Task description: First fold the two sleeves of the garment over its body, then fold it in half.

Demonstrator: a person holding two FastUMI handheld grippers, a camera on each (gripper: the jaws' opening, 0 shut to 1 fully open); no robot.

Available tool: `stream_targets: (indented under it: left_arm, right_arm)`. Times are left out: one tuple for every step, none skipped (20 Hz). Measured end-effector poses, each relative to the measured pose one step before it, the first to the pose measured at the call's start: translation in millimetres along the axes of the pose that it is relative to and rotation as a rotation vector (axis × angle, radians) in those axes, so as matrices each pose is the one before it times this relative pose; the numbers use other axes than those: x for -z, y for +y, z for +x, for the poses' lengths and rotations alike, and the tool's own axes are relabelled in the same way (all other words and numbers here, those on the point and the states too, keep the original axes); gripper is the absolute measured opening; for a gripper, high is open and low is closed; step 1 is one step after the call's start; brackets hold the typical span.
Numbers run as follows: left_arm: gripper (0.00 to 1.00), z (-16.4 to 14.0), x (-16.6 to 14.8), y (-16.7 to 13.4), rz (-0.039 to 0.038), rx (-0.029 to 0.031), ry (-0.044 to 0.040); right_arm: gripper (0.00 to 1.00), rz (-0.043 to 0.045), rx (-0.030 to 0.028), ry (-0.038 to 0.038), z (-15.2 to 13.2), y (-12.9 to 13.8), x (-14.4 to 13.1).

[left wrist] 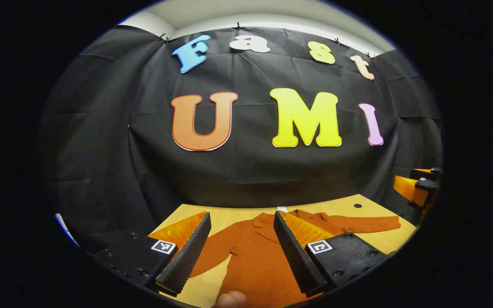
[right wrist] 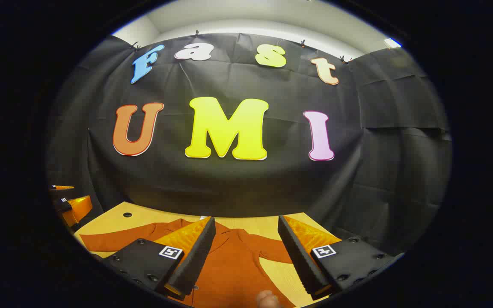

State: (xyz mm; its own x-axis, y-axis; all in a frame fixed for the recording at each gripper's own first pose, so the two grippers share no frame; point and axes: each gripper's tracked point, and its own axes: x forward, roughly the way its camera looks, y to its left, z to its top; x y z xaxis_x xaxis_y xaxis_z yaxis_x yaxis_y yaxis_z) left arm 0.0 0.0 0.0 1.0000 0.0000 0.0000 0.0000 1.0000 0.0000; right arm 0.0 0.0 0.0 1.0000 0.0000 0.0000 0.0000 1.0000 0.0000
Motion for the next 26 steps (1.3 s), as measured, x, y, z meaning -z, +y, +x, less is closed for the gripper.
stream_targets:
  left_arm:
    - [0.96, 1.51, -0.54, -2.38, -0.00752, 0.00328, 0.00254]
    - [0.87, 1.73, 1.86, -2.94, -0.00380, -0.00091, 0.00735]
    - [0.96, 2.70, 1.65, -3.33, -0.00228, -0.00048, 0.00358]
    - [0.96, 1.32, 0.08, -1.53, -0.00142, 0.00138, -0.00101]
    - [0.96, -0.40, 0.26, -1.26, -0.00099, 0.00559, 0.00409]
    - [0.96, -0.82, -1.38, -1.75, -0.00131, 0.00744, 0.00018]
    - [0.96, -0.48, -4.73, -2.11, -0.00088, 0.00700, -0.00811]
    - [0.96, -0.35, -3.25, -2.08, 0.00451, 0.00489, -0.00753]
    - [0.96, -0.13, 0.70, -1.76, 0.00555, 0.00306, -0.00429]
    - [0.96, 0.11, -0.37, -1.76, 0.00447, 0.00336, -0.00241]
    - [0.96, 0.21, 0.00, -2.38, 0.00443, 0.00357, 0.00320]
    - [0.96, -0.78, -0.70, -1.48, 0.00527, -0.00016, 0.00320]
    - [0.96, -1.32, -0.72, -1.65, 0.00073, 0.00205, -0.00383]
    - [0.96, -1.66, -2.33, -1.48, 0.00055, 0.00106, -0.00329]
    - [0.96, -0.47, 0.54, -1.01, 0.00076, 0.00038, -0.00066]
    - [0.96, -1.75, -0.68, -0.70, 0.00056, 0.00265, -0.00131]
    - [0.96, -0.49, -1.38, -0.95, 0.00112, 0.00085, -0.00277]
    - [0.96, -0.28, -0.93, -0.56, 0.00158, 0.00029, -0.00184]
    - [0.96, -1.66, 0.99, -0.87, 0.00059, 0.00123, 0.00128]
    - [0.96, -1.07, 0.73, -0.12, -0.00111, -0.00007, 0.00179]
    - [0.96, -1.06, 1.30, 0.18, -0.00206, -0.00021, 0.00184]
    - [0.96, -1.32, 0.83, -0.46, -0.00079, 0.00104, 0.00478]
    - [0.96, -1.38, 2.20, -1.13, -0.00014, 0.00340, 0.00456]
    - [0.96, -1.07, 2.04, -1.82, 0.00271, 0.00468, 0.00483]
    - [0.96, -0.68, 2.47, -1.30, 0.00384, 0.00197, 0.00389]
    - [0.96, -0.83, -0.46, -0.27, 0.00169, 0.00218, 0.00247]
  right_arm:
    - [0.93, -0.00577, 0.00183, 0.00221, 1.12, -0.63, 1.58]
    - [0.94, -0.00448, -0.00528, 0.00147, 0.59, 0.85, -1.40]
    - [0.94, -0.00274, 0.00088, -0.00226, 1.20, -1.06, -0.67]
    - [0.92, 0.00034, -0.00009, -0.00287, 0.04, -1.46, -0.70]
    - [0.94, 0.00210, -0.00212, -0.00279, 0.56, -0.16, -1.71]
    - [0.94, 0.00098, 0.00171, -0.00184, 1.01, -0.93, -1.50]
    - [0.92, 0.00179, 0.00209, 0.00044, 0.23, -1.79, 1.26]
    - [0.92, 0.00132, 0.00128, 0.00157, 0.65, -0.97, 0.58]
    - [0.93, 0.00106, 0.00258, 0.00275, 0.26, -1.50, 0.07]
    - [0.94, 0.00068, -0.00209, -0.00008, -1.23, 0.12, -0.28]
    - [0.94, -0.00193, 0.00107, -0.00241, -0.47, -1.00, -0.91]
    - [0.94, -0.00126, 0.00006, -0.00321, -0.56, -1.39, -1.17]
    - [0.94, -0.00364, 0.00214, -0.00146, -1.77, -1.42, -0.22]
    - [0.94, -0.00051, 0.00778, -0.00501, -0.14, -2.73, -0.74]
    - [0.94, 0.00355, 0.00992, -0.00581, -1.26, -3.07, -2.08]
    - [0.92, 0.00435, 0.00082, -0.00190, -1.61, -0.63, -0.65]
    - [0.92, -0.00028, -0.00102, 0.00207, -0.89, 0.56, 1.11]
    - [0.94, -0.00178, 0.00214, 0.00108, -1.38, -0.83, 0.83]
    - [0.92, 0.00134, 0.00287, -0.00106, -1.79, -1.71, 0.29]
    - [0.92, 0.00152, 0.00407, -0.00045, -1.56, -1.74, -0.66]
    - [0.92, -0.00005, 0.00263, -0.00180, -1.39, -1.27, -0.85]
    - [0.92, -0.00017, 0.00785, -0.00276, -2.14, -1.80, -1.57]
    - [0.92, 0.00187, 0.00291, -0.00241, -1.56, -2.20, -0.18]
    - [0.94, 0.00158, 0.00525, -0.00064, -1.28, -1.65, 0.24]
    - [0.94, -0.00061, 0.00302, 0.00072, -1.14, -0.92, 0.29]
    - [0.94, -0.00190, 0.00631, 0.00259, 0.01, -2.66, 0.58]
